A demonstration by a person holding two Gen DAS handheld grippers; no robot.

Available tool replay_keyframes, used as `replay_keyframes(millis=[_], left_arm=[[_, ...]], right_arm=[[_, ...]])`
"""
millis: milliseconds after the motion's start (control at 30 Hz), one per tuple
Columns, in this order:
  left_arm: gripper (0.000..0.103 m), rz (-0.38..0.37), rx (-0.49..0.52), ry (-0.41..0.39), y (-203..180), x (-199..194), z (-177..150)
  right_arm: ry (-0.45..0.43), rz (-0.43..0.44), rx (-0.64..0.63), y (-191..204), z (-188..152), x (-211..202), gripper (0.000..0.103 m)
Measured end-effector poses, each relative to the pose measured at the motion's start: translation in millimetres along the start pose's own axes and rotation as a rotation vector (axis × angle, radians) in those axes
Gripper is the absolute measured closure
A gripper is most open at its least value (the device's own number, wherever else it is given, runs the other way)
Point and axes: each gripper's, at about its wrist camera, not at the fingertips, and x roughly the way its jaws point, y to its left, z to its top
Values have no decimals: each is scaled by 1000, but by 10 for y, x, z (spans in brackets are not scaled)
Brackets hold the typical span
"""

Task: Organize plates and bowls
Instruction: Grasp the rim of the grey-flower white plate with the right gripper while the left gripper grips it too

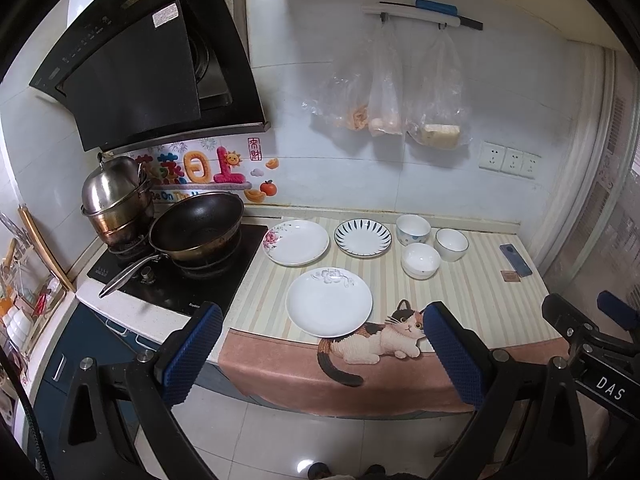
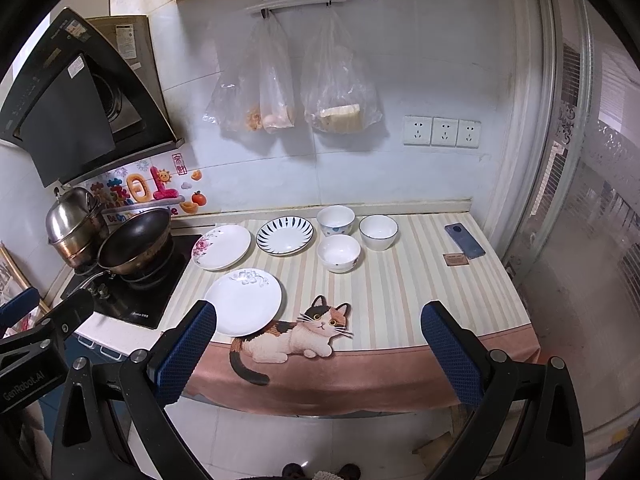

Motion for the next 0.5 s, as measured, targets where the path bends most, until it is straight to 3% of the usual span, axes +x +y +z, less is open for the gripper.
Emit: replay_keyframes(millis=[133,233,367,500], left_arm=[[0,48,-30,-5,34,280,27],[0,117,-37,15,128,667,1],[0,145,-44,124,320,1347,-77],[1,90,-60,303,562,2336,-159]], right_arm=[[56,79,33,-117,8,338,0],[146,146,64,-195,-47,825,0],[286,183,57,-144,-193,1708,0],[393,193,64,-18,-314,2562,0]])
